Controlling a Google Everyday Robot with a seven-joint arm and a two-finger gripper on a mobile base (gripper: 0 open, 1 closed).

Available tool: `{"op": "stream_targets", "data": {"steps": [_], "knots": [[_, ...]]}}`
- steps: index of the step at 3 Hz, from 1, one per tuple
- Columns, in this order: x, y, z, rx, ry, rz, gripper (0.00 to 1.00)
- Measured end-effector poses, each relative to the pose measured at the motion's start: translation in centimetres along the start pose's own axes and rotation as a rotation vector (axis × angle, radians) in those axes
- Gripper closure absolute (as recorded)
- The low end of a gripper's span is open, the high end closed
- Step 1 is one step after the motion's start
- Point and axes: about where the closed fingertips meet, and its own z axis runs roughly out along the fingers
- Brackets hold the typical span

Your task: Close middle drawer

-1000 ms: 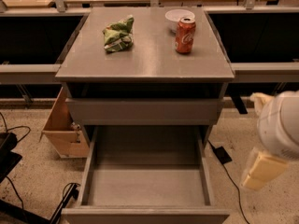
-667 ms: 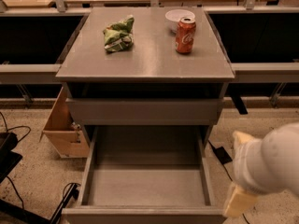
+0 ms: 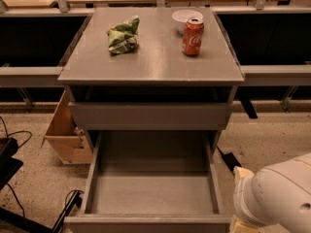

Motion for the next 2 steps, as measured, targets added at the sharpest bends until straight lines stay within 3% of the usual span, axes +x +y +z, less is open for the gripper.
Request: {"op": "stream_targets", "data": {"steps": [1,2], "knots": [[-0.2,0.5,3.6,-0.03,0.002,0.0,0.0],[-0.3,3.6,11.1,-0.107,0.005,-0.015,0.17]]}}
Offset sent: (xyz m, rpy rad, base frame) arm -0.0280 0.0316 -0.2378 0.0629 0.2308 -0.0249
